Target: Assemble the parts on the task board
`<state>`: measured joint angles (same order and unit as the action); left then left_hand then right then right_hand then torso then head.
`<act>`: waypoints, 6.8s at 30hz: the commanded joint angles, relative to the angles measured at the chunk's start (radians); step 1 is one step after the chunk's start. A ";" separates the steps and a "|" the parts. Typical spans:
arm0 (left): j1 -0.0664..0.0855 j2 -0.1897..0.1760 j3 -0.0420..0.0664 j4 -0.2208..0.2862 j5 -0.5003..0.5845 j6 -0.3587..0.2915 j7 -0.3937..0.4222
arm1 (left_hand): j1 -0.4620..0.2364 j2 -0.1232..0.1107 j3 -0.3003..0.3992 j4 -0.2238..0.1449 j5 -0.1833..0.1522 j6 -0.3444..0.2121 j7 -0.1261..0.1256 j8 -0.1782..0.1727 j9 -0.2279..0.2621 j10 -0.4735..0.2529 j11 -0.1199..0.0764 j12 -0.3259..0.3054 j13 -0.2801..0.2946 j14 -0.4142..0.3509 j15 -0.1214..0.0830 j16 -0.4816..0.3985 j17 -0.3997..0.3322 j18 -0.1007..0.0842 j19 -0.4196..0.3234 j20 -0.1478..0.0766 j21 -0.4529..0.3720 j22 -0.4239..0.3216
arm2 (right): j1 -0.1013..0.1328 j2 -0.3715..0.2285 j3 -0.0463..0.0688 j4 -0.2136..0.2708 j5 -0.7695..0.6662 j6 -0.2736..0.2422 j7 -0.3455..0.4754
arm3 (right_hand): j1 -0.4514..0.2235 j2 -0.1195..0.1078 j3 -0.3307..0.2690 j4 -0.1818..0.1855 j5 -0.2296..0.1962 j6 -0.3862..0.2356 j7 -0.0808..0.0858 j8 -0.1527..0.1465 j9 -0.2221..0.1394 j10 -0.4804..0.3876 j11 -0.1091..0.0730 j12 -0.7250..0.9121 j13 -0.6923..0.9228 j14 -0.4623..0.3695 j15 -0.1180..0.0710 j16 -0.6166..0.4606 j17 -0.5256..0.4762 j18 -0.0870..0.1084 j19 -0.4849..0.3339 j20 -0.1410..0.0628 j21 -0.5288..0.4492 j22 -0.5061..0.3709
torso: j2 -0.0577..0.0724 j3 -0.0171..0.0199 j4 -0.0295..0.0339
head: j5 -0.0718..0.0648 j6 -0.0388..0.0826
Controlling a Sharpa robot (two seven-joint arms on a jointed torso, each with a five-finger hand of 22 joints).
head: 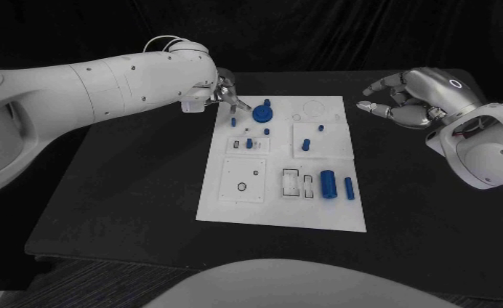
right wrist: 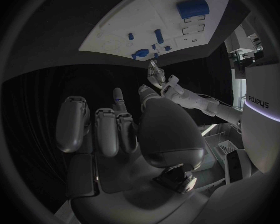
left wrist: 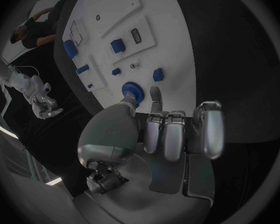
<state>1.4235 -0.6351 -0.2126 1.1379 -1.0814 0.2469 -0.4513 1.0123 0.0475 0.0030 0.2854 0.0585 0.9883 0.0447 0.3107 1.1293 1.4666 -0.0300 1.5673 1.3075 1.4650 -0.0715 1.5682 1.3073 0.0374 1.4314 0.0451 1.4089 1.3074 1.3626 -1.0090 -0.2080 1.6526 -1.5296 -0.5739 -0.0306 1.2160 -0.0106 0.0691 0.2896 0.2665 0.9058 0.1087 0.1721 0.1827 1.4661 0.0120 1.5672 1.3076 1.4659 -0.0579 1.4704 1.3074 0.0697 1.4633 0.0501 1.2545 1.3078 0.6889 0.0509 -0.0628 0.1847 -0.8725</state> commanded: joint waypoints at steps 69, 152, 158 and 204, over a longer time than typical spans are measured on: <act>-0.046 -0.045 0.000 0.024 0.001 -0.045 0.029 | 0.017 0.024 -0.050 -0.003 0.022 0.029 -0.013 0.003 0.085 0.104 -0.002 0.004 0.263 0.106 0.000 0.003 0.263 0.014 0.002 -0.003 -0.015 0.159 | 0.003 0.006 0.000 -0.004 0.001 0.123 -0.060 | 0.001 0.008 -0.009 0.001 0.007 0.007 -0.003 -0.001 -0.002 0.105 0.001 0.004 0.263 0.073 0.003 -0.006 0.110 0.000 0.003 0.005 -0.004 0.170 | 0.004 0.0052 -0.0066 | 0.020 0.000; -0.058 -0.059 0.000 0.047 0.001 -0.055 0.043 | 0.177 -0.008 0.090 -0.081 0.373 0.062 -0.034 -0.050 0.103 0.104 -0.019 0.004 0.263 0.106 -0.014 0.003 0.263 0.016 0.007 -0.016 -0.040 0.182 | -0.006 0.012 0.000 -0.011 0.001 0.148 -0.067 | 0.003 0.010 -0.008 -0.002 0.010 0.007 -0.005 -0.002 -0.004 0.105 0.000 0.004 0.263 0.071 0.001 -0.011 0.102 0.003 -0.001 0.002 -0.018 0.166 | 0.003 0.0040 -0.0090 | 0.027 0.000; -0.058 -0.059 0.000 0.047 0.001 -0.055 0.046 | 0.184 -0.032 0.162 -0.094 0.375 0.060 -0.034 -0.055 0.104 0.104 -0.020 0.004 0.263 0.106 -0.015 0.003 0.263 0.015 0.009 -0.018 -0.041 0.185 | -0.006 0.013 0.000 -0.012 0.001 0.147 -0.068 | 0.003 0.011 -0.008 -0.002 0.010 0.007 -0.005 -0.002 -0.004 0.105 0.000 0.004 0.263 0.071 0.001 -0.014 0.099 0.003 -0.002 0.002 -0.020 0.165 | 0.003 0.0046 -0.0091 | 0.027 0.000; -0.050 -0.235 0.000 0.296 0.176 -0.142 -0.037 | 0.119 -0.114 0.413 -0.154 0.373 0.072 -0.029 -0.079 0.081 0.104 -0.019 0.004 0.263 0.106 -0.017 0.003 0.263 0.014 0.018 -0.019 -0.046 0.193 | -0.011 0.010 0.000 -0.009 0.001 0.137 -0.077 | 0.008 0.014 -0.006 -0.002 0.012 0.007 -0.005 -0.003 -0.006 0.105 -0.001 0.004 0.263 0.068 0.000 -0.022 0.088 0.006 -0.006 0.001 -0.033 0.161 | 0.002 0.0069 -0.0059 | 0.032 0.000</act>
<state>1.3702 -0.8671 -0.2128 1.4223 -0.9496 0.0995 -0.4632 1.1380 -0.0670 0.4050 0.1376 0.4382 1.0683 0.0174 0.2367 1.2123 1.4680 -0.0430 1.5673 1.3075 1.4689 -0.0824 1.5682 1.3073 0.0374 1.4494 0.0270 1.3690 1.3073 1.3540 -0.9972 -0.2085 1.6407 -1.5259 -0.4300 -0.0882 1.2240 -0.0027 0.0637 0.2896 0.2744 0.9094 0.1050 0.1721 0.1775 1.4661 0.0120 1.5672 1.3074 1.4659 -0.0579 1.4519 1.3073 0.0698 1.4633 0.0501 1.2236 1.3074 0.6912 0.0572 -0.0701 0.2151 -0.8725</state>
